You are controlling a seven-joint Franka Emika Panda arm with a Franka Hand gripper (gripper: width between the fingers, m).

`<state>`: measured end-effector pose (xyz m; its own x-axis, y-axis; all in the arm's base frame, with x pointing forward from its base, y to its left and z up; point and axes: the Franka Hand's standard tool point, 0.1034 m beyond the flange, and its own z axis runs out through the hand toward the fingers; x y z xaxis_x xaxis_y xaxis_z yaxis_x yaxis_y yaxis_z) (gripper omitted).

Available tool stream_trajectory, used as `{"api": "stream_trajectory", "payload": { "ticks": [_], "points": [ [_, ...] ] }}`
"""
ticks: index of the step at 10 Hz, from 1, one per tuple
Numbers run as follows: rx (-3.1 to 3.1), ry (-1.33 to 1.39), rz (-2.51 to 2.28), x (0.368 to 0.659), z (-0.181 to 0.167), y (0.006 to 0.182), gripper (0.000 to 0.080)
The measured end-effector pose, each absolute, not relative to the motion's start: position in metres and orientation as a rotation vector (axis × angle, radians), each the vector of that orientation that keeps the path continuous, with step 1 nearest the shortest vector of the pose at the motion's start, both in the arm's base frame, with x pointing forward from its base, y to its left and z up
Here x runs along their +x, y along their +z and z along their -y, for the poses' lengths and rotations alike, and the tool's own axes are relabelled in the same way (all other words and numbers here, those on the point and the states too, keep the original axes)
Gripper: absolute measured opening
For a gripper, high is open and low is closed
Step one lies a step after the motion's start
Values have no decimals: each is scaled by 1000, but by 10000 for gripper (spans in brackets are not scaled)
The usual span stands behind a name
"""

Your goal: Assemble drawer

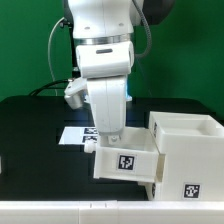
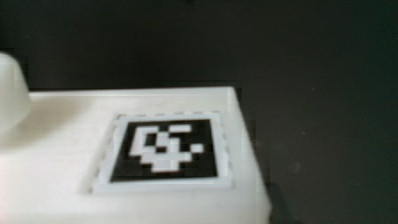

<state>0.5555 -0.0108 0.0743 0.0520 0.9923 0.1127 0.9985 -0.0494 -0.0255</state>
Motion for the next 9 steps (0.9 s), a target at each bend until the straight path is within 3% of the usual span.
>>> {"api": "stream_trajectory", "payload": {
  "ticks": [9],
  "points": [
    [-2177,-102,2112,553,-4,72,38]
  ]
}}
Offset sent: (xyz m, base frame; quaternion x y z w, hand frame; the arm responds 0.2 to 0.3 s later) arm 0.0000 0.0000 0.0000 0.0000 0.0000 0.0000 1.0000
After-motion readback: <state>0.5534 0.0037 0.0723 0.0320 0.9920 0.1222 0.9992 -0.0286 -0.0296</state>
